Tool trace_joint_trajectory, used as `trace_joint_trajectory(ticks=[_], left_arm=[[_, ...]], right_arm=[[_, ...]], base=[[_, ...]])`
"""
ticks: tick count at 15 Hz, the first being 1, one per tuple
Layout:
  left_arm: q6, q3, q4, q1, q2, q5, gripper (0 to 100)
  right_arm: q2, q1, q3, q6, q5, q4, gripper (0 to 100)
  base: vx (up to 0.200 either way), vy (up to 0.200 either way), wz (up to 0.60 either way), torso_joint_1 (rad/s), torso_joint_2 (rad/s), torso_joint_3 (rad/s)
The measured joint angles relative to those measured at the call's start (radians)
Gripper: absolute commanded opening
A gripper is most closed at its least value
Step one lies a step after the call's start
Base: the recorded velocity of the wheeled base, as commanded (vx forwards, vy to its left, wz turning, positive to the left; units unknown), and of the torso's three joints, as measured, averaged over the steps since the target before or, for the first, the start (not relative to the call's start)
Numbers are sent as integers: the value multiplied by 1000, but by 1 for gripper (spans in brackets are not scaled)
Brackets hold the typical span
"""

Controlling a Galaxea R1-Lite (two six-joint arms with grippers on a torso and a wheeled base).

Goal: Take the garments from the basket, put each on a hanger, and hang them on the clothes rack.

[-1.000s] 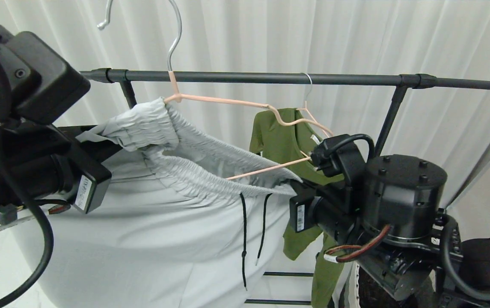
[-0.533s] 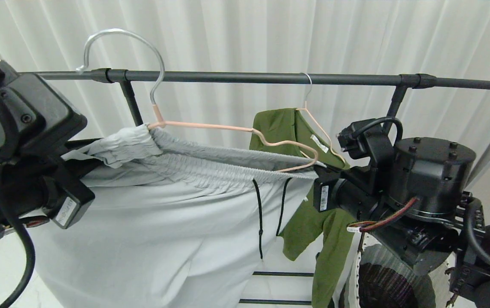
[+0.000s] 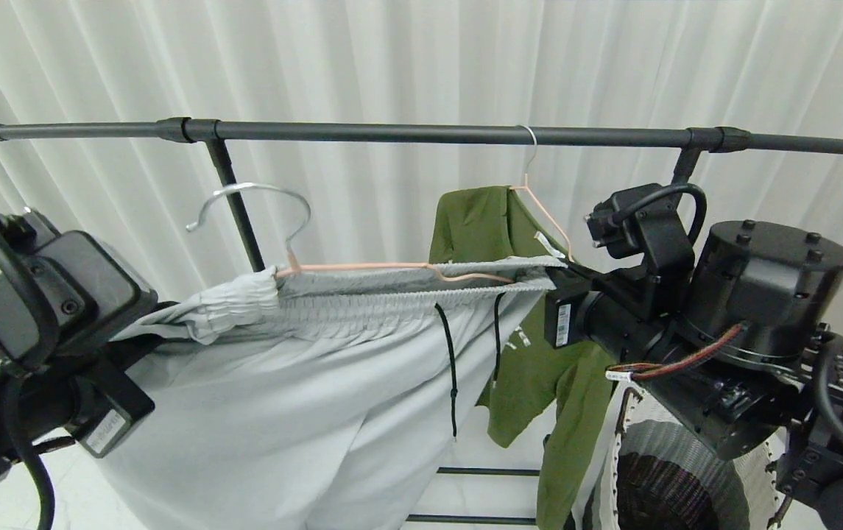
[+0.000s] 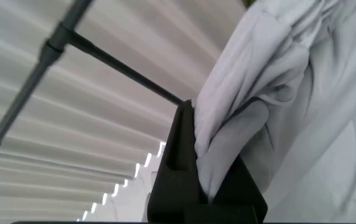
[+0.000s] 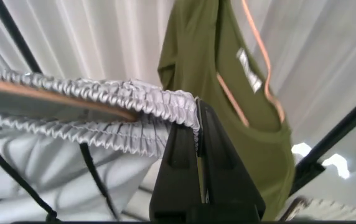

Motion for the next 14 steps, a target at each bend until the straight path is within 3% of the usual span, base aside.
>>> trace_joint_trajectory(ticks=[3,5,7,9,12,14], left_arm=[[-17,25,0,-1,7,4,0],[-66,26,2,-3,18,29,0],[-175,19,3,-22,29,79,0],[-237,11,3,-50,36,109,0],[-247,2,2,-63,41,152,0],[-250,-1,0,-53,45,270,0]], right_arm=[[1,63,-3,-18,0,-3,0],[14,133,-5,-33,-2,-6,0],[51,182,-18,-47,-5,-41,0],[96,210,-41,-67,-7,-83,0],[159,217,-77,-89,-7,-110,0],[171,201,-81,-92,-7,-110,0]], base=[[0,0,0,0,0,0],[0,0,0,0,0,0],[0,0,0,0,0,0],[0,0,0,0,0,0],[0,0,0,0,0,0],[0,0,0,0,0,0]])
